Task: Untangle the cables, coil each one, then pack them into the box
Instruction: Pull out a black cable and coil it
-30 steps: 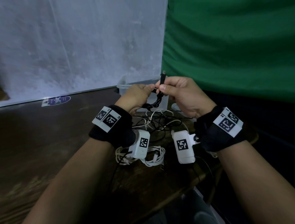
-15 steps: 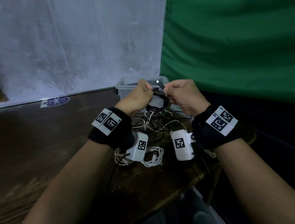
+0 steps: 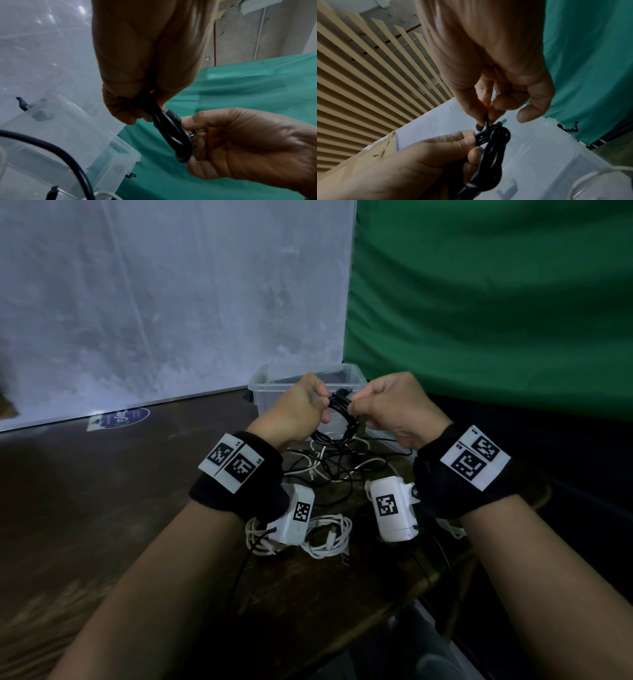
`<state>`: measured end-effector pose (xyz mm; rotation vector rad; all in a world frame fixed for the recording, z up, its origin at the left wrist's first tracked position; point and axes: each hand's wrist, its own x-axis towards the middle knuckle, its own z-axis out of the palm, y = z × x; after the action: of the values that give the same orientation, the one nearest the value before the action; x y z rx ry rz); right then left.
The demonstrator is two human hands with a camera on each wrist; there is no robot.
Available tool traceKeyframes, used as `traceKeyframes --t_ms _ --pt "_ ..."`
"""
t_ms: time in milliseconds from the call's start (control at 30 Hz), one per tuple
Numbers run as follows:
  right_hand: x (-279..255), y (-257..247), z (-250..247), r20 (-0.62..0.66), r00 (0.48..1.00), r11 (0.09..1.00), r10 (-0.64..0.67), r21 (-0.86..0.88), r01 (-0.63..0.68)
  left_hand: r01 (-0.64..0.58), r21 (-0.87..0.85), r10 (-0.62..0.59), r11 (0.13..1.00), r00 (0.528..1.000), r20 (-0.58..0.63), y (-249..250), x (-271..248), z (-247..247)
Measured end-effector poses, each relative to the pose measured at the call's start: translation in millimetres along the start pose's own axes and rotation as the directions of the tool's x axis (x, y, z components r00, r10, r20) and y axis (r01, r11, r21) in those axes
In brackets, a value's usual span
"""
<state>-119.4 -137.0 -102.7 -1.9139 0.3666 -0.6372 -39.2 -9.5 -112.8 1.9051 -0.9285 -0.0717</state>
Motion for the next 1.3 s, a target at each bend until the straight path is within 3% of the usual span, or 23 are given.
traceKeyframes --t_ms 367,533,967,1167,1300 --pt "-0.1 -2.4 -2.4 0.009 1.0 1.0 -0.002 0.0 0.002 0.08 -0.24 -0.078 0.968 0.997 0.014 -0.8 2.1 2.6" --pt "-2.3 -0.9 -1.6 0.057 0.998 1.0 0.001 -0.02 0.0 0.093 -0.273 -0.114 0.957 0.992 -0.062 2.5 2.5 5.0" --pt "1.9 5.0 1.2 -0.041 0.998 0.987 -0.057 -0.152 0.05 0.055 -0.181 -0.061 0.982 0.998 -0.031 2.7 2.1 5.1" --pt "3.2 6.3 4.3 -0.077 0.988 0.991 -0.132 0.02 0.134 0.047 -0.3 -0.062 0.953 0.997 -0.041 10.9 1.5 1.2" --pt "3.7 9.3 4.9 -0.087 0.979 0.974 -0.183 0.121 0.192 0.053 -0.477 -0.062 0.877 0.998 -0.003 12.8 2.0 -1.9"
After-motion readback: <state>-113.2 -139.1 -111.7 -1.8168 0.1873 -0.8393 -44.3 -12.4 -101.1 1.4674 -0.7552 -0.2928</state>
